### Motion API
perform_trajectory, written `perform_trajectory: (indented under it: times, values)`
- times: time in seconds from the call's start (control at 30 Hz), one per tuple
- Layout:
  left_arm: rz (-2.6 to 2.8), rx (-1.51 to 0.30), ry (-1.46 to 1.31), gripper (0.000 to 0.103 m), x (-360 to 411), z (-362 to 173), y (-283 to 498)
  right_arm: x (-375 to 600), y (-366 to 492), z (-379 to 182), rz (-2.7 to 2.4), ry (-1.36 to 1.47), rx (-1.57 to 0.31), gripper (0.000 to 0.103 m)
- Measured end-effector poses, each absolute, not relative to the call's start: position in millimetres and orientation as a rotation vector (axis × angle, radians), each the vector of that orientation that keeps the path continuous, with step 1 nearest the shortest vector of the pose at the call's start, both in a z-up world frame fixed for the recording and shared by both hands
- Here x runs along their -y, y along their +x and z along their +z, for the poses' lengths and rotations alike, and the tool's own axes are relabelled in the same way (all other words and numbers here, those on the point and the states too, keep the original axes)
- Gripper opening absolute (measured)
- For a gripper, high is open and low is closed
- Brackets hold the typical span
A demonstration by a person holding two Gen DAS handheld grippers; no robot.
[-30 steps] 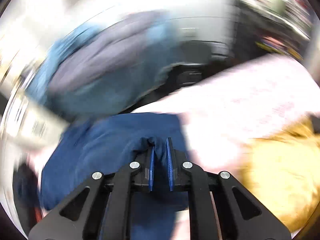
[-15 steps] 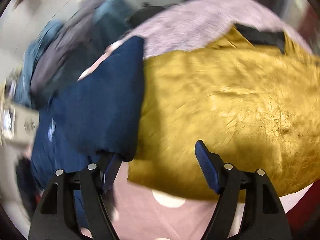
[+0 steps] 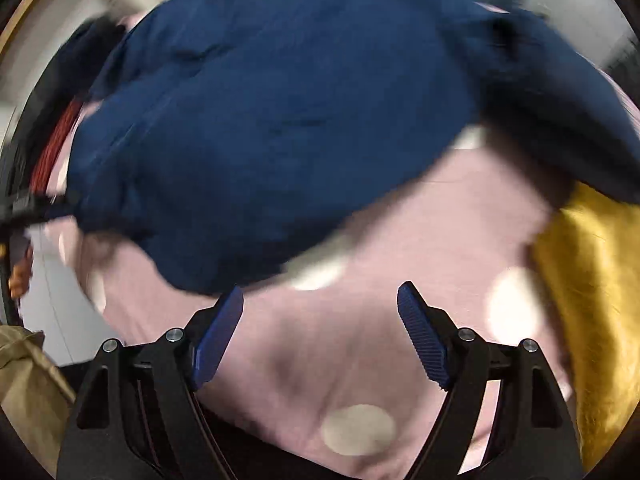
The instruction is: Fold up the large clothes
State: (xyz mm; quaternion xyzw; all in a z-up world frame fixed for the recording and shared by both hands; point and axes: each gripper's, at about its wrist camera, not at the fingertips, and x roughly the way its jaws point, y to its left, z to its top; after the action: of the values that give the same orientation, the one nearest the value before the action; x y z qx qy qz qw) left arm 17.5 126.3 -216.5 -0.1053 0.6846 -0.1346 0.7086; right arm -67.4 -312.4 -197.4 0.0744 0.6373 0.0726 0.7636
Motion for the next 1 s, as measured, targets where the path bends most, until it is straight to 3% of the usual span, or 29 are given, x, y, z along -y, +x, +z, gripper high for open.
perform_trajectory:
  times: [0.07, 0.13, 0.17, 0.27, 0.37, 0.57, 0.63, 0.7, 1.0]
  values:
    - [-0.302, -1.519, -0.131, 0.094, -104.7, -220.5, 25.4, 296.9, -59.5, -201.1, 0.175, 0.127, -1.395, 0.079]
    - [-0.337, -1.498, -0.081, 0.082, -89.9, -216.7, 35.0, 290.5, -53.6, -197.7, 0.185, 0.138, -1.379, 0.079]
    - [-0.358, -1.483, -0.057, 0.070, -81.8, -211.6, 41.7, 289.1, -52.9, -194.4, 0.186, 0.147, -1.371, 0.079]
    - [-0.394, -1.439, 0.002, 0.054, -59.3, -194.0, 66.0, 286.5, -44.1, -187.4, 0.151, 0.143, -1.347, 0.079]
    - [-0.425, -1.377, 0.059, 0.050, -36.0, -177.7, 98.5, 285.0, -39.6, -187.2, 0.117, 0.166, -1.342, 0.079]
    - [-0.428, -1.375, 0.013, 0.050, -6.5, -173.8, 182.4, 269.9, -36.5, -190.5, 0.081, 0.222, -1.342, 0.079]
    - [-0.416, -1.413, 0.013, 0.054, 3.7, -183.5, 202.2, 256.8, -36.0, -194.0, 0.074, 0.209, -1.356, 0.079]
    - [-0.430, -1.468, -0.004, 0.067, 12.6, -197.5, 222.0, 249.9, -33.8, -196.4, 0.065, 0.210, -1.367, 0.079]
    - [-0.515, -1.636, -0.171, 0.074, -1.6, -210.2, 253.2, 261.0, -39.9, -216.5, -0.071, 0.412, -1.393, 0.084]
